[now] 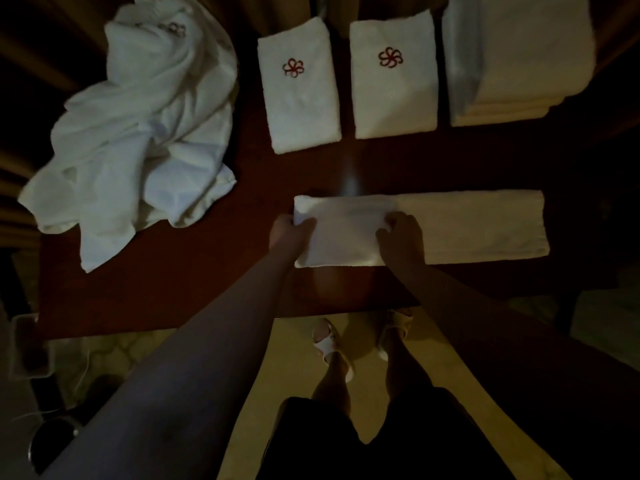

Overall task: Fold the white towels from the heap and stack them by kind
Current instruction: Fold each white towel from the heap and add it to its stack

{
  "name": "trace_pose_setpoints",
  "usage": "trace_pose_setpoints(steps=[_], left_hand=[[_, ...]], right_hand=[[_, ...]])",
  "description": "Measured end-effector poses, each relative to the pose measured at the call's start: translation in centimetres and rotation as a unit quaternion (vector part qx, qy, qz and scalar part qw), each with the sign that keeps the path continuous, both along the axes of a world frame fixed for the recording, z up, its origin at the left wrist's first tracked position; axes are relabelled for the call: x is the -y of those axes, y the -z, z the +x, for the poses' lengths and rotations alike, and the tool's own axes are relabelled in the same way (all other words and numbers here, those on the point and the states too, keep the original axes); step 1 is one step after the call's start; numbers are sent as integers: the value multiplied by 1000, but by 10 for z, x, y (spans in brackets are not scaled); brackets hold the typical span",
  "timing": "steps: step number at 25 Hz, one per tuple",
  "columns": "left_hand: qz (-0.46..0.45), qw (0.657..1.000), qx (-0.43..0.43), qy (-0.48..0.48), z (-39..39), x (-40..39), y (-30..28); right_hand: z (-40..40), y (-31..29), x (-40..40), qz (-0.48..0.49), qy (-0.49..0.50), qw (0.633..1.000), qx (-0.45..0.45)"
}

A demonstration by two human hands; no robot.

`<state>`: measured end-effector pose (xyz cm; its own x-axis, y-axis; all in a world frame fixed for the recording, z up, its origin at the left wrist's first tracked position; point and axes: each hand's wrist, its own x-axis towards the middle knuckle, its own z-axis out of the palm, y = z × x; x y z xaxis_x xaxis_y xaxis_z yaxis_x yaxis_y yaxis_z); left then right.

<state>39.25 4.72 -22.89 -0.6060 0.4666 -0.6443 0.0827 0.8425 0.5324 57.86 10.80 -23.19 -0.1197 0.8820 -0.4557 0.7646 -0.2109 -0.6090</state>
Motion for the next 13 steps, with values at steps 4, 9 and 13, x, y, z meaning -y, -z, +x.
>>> trace_pose_setpoints(steps=[4, 9, 13], left_hand=[[57, 996, 53, -40, -1, 4, -22], [115, 986, 113, -28, 7, 7, -56], [142, 975, 174, 2, 26, 6, -80]], right_hand=[[-4, -12, -4, -55, -6, 998, 15], [-8, -51, -6, -95, -79, 992, 7], [-21, -89, 2, -137, 40, 976, -163]])
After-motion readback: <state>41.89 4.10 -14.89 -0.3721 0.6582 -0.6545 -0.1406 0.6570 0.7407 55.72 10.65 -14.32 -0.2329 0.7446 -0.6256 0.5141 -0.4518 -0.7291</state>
